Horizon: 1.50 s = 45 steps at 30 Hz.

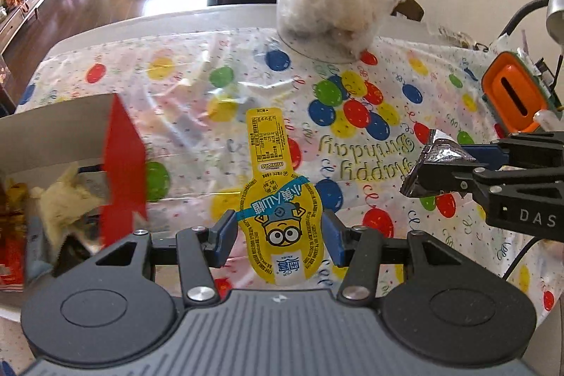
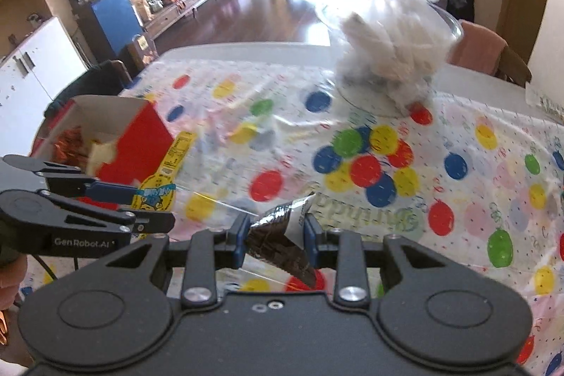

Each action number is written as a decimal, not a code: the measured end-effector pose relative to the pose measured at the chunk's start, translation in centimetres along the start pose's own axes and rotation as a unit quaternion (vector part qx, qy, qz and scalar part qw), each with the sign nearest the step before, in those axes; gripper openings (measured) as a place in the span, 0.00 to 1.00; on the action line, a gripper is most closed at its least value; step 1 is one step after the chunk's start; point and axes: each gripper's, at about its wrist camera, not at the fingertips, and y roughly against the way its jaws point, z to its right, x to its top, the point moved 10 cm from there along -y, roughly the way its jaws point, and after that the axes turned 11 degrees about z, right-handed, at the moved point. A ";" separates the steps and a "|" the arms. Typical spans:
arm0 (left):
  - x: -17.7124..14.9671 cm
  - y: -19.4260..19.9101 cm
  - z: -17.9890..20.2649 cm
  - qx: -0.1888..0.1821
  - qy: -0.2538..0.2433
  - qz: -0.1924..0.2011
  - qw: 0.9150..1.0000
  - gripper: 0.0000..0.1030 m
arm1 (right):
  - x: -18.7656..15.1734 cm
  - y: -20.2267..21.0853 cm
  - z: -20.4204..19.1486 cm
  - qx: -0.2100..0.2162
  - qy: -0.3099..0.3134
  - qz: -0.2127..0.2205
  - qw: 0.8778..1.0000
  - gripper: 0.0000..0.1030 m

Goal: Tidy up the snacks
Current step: 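Carry the yellow packet and dark wrapper over the box with both tools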

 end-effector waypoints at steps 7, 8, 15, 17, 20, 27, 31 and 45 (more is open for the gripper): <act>0.4 3.1 -4.4 0.010 0.006 0.009 1.000 0.49 | 1.6 0.5 -5.5 0.019 0.014 0.015 1.000 0.30; 0.4 3.5 -5.2 0.012 0.006 0.010 1.000 0.49 | 1.9 0.4 -6.3 0.021 0.016 0.017 1.000 0.30; 0.6 6.1 -10.2 0.023 0.007 0.023 0.999 0.49 | 2.9 -0.5 -12.0 0.040 0.035 0.022 0.998 0.30; 0.5 6.7 -11.9 0.028 0.009 0.025 0.999 0.49 | 3.2 -1.2 -13.6 0.046 0.040 0.022 0.998 0.30; 0.4 7.3 -14.0 0.035 0.011 0.026 0.999 0.49 | 3.6 -2.2 -15.9 0.054 0.045 0.022 0.997 0.30; 0.1 7.8 -19.4 0.054 0.017 0.023 0.998 0.50 | 4.3 -4.8 -20.5 0.068 0.059 0.016 0.996 0.30; -0.2 7.3 -21.9 0.065 0.012 0.016 0.998 0.49 | 4.3 -6.5 -22.7 0.074 0.071 0.008 0.995 0.30; -1.5 2.9 -26.8 0.070 -0.015 -0.028 0.997 0.49 | 1.1 -13.4 -26.8 0.069 0.106 -0.061 0.990 0.30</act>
